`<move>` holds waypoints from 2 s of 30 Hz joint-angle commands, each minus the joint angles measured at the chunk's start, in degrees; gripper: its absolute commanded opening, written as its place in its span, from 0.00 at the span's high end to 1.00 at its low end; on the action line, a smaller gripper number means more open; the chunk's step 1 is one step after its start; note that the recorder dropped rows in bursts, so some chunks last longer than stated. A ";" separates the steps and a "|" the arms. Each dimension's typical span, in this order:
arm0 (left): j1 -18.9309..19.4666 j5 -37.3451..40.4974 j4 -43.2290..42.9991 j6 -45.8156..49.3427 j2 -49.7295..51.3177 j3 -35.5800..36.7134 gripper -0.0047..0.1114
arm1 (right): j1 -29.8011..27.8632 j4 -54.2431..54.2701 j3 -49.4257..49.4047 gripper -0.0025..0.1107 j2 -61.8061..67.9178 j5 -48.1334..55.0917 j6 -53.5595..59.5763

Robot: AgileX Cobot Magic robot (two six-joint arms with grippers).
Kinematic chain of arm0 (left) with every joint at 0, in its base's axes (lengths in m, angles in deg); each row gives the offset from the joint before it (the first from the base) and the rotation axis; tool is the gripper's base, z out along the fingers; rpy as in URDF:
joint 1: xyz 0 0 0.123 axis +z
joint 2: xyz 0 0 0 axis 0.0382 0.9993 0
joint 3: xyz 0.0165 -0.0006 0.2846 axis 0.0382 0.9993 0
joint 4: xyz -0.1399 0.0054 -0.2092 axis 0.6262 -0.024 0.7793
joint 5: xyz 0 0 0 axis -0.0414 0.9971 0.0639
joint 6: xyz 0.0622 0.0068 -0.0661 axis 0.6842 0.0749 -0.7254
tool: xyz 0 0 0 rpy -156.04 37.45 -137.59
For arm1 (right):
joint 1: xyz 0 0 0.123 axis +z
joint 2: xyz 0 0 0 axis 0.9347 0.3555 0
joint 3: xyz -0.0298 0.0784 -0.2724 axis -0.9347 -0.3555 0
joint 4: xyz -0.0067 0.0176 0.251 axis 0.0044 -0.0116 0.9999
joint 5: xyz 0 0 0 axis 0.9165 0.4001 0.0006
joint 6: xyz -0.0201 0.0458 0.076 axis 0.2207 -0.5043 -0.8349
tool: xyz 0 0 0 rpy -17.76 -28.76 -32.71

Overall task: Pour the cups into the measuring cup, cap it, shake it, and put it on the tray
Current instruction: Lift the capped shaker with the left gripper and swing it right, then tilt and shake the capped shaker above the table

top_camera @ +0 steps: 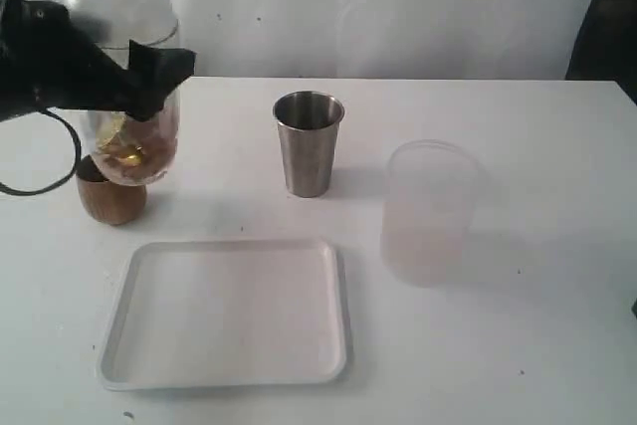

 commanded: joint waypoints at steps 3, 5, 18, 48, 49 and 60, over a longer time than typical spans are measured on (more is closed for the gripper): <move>5.95 5.38 25.20 7.62 -1.41 -1.25 0.96 | -0.19 0.05 -0.36 0.98 -0.33 -0.36 -0.22; -0.86 1.89 3.18 6.21 -1.89 -1.25 0.96 | -0.19 0.05 -0.36 0.98 -0.33 -0.36 -0.22; -15.93 31.72 -0.52 10.91 2.56 -15.32 0.96 | -0.19 0.05 -0.36 0.98 -0.33 -0.36 -0.22; -40.74 69.76 -39.08 28.59 40.40 -45.25 0.96 | -0.19 0.05 -0.36 0.98 -0.33 -0.36 -0.22; -40.88 70.10 -40.23 28.58 40.69 -45.25 0.96 | -0.19 0.05 -0.36 0.98 -0.33 -0.36 -0.22; -41.38 70.58 -46.18 30.07 41.64 -45.25 0.96 | -0.19 0.05 -0.36 0.98 -0.33 -0.36 -0.22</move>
